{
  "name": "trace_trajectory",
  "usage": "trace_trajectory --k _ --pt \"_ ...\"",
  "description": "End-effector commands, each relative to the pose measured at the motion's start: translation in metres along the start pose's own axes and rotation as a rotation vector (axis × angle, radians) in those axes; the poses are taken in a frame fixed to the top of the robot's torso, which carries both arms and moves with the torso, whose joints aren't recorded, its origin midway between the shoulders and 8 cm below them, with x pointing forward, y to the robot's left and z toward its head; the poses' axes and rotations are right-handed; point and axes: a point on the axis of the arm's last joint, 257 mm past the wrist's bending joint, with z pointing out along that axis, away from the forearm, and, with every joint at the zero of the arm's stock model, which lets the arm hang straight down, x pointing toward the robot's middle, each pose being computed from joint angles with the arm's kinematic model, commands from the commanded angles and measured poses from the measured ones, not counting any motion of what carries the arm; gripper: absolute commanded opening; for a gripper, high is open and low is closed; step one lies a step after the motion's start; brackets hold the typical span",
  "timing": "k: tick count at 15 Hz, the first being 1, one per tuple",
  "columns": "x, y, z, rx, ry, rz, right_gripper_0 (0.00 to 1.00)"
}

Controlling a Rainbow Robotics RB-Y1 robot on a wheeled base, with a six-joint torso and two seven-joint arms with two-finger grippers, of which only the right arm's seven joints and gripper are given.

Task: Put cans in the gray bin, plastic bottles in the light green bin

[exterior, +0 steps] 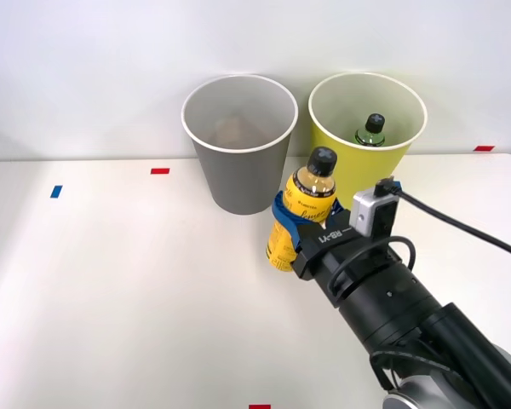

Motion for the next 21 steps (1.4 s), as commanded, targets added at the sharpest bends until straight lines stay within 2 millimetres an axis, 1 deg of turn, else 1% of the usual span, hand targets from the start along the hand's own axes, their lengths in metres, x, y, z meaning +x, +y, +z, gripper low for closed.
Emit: trace_trajectory --k 1,3,5,6,9,11,15,17,20,21 --pt "-0.043 0.006 -0.004 -0.03 -0.037 0.057 0.0" --pt "-0.08 0.008 -0.008 -0.05 -0.028 0.069 0.0" --pt "-0.108 0.001 -0.004 -0.058 -0.089 0.104 0.0" --pt "-0.117 -0.006 0.0 -0.045 -0.109 0.091 0.0" --pt "-0.14 -0.027 0.021 -0.031 -0.164 0.064 0.0" --pt "-0.149 -0.049 0.043 -0.005 -0.178 0.037 0.0" --pt "-0.164 -0.082 0.079 0.031 -0.193 0.005 0.0" --pt "-0.17 -0.103 0.105 0.057 -0.197 -0.007 0.0" --pt "-0.169 -0.131 0.131 0.102 -0.175 -0.037 0.0" --pt "-0.169 -0.138 0.138 0.115 -0.17 -0.048 0.0"
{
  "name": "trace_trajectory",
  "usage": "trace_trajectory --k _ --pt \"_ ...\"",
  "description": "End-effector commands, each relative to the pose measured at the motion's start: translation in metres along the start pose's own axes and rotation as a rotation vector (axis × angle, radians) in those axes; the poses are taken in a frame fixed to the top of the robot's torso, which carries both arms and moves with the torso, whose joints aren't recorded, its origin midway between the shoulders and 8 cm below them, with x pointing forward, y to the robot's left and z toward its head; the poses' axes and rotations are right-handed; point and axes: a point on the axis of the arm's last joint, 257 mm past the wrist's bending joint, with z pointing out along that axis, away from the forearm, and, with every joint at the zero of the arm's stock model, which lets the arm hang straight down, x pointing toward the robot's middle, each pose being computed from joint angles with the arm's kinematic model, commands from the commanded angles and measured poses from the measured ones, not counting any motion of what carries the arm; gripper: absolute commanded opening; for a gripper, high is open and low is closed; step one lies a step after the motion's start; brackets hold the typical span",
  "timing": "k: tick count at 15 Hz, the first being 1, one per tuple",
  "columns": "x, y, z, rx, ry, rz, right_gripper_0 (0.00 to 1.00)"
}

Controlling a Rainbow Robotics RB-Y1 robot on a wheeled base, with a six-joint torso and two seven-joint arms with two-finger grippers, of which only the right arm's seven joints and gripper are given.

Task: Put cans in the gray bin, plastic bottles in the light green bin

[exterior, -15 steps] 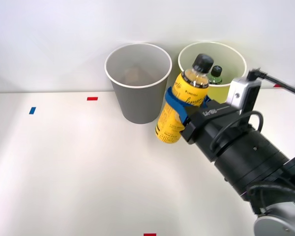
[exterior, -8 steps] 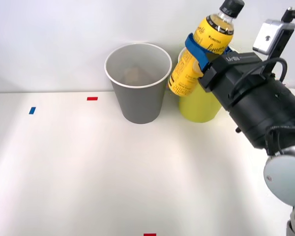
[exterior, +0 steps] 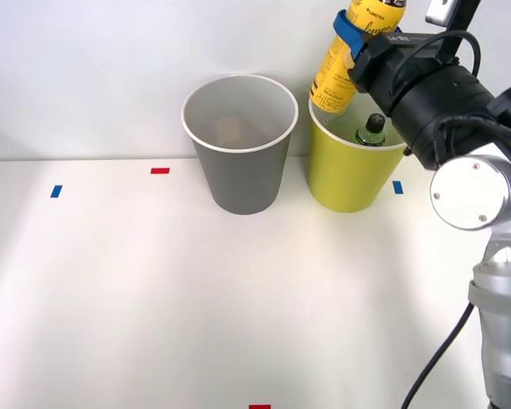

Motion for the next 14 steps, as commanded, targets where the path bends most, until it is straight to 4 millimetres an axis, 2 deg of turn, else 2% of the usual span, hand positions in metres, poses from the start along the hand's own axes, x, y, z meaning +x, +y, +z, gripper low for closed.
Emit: trace_trajectory --k 1,6,8,11,12,13,14 --pt "0.001 -0.023 0.021 0.04 0.012 -0.049 0.0" --pt "0.025 -0.046 0.047 0.091 -0.019 -0.076 0.0" --pt "0.029 -0.047 0.05 0.095 -0.014 -0.08 0.0" --pt "0.03 -0.05 0.049 0.1 -0.01 -0.099 0.19" --pt "0.031 -0.049 0.049 0.1 -0.008 -0.106 0.4" --pt "0.03 -0.047 0.05 0.098 -0.009 -0.113 0.79" --pt "0.032 -0.048 0.049 0.097 -0.004 -0.118 1.0"
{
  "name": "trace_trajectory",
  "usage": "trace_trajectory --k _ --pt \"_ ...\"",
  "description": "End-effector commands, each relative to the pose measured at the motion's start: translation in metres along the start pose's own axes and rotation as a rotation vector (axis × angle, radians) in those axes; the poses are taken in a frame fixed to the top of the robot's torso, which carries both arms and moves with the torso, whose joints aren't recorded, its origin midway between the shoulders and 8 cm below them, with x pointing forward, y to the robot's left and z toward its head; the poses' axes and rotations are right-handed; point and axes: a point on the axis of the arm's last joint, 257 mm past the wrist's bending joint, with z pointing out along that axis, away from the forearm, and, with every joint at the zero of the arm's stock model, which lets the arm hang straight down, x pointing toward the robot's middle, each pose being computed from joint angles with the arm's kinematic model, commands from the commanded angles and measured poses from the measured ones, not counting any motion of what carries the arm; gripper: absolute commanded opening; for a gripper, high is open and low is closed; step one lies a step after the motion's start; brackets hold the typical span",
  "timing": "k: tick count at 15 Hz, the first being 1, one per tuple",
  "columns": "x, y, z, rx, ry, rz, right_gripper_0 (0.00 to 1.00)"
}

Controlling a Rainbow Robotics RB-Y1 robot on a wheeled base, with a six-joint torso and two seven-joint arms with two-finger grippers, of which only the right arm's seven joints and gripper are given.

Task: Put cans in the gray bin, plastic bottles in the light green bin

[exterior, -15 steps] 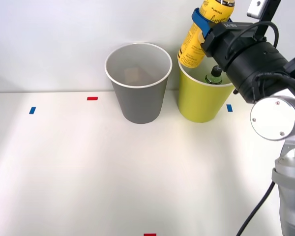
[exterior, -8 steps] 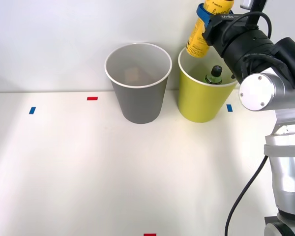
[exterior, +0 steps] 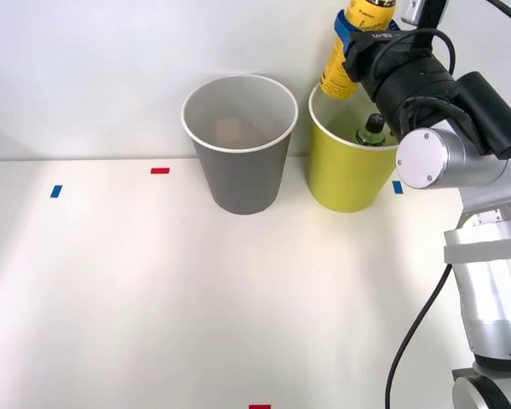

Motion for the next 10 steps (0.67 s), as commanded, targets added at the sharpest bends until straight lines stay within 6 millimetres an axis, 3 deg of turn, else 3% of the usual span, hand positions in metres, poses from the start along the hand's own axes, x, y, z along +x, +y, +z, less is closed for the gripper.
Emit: trace_trajectory --k 1,6,10 --pt "0.002 0.003 0.0 -0.008 0.006 -0.019 1.0" --pt "0.014 0.003 -0.009 -0.021 0.007 -0.062 1.0" --pt "0.035 0.002 -0.064 0.003 -0.161 0.002 1.0"
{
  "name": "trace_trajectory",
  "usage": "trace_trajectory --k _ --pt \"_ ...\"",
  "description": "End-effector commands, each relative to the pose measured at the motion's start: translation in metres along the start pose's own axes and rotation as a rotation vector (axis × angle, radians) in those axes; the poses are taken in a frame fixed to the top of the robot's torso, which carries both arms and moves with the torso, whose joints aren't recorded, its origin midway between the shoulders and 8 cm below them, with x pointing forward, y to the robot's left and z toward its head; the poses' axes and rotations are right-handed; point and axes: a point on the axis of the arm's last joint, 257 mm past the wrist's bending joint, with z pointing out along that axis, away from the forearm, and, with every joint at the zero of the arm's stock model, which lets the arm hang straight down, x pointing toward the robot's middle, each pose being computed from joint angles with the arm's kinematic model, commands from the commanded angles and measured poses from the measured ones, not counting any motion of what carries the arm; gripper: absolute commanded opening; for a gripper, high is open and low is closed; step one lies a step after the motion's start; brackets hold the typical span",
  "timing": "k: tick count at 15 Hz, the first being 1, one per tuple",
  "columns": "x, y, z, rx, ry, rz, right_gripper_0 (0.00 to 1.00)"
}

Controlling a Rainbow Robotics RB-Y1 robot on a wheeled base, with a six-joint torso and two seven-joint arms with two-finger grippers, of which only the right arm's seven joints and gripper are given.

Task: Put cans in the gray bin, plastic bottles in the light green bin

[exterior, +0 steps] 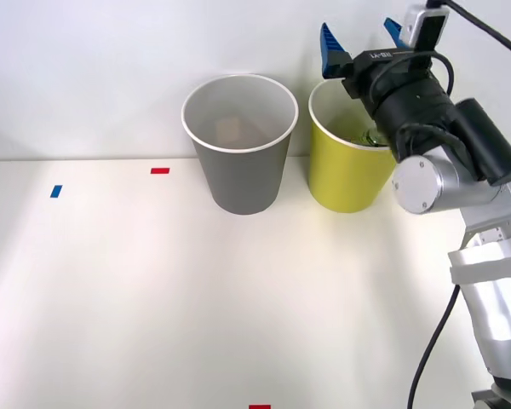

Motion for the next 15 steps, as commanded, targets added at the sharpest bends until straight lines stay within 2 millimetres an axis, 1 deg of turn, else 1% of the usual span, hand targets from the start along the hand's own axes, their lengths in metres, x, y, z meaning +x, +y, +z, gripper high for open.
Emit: trace_trajectory --k 1,3,5,9,11,12,13,15 --pt "0.02 0.004 -0.057 0.022 -0.092 0.051 1.0" --pt "0.012 0.005 -0.082 0.028 -0.103 0.065 1.0" --pt "0.011 0.002 -0.11 0.043 -0.097 0.059 1.0" --pt "-0.001 0.001 -0.149 0.054 -0.1 0.049 1.0" --pt "-0.004 -0.002 -0.173 0.066 -0.091 0.025 1.0" --pt "-0.004 -0.002 -0.181 0.066 -0.082 0.017 1.0" --pt "0.0 -0.003 -0.197 0.071 -0.056 0.007 1.0" --pt "0.011 -0.004 -0.222 0.085 -0.015 -0.008 1.0"
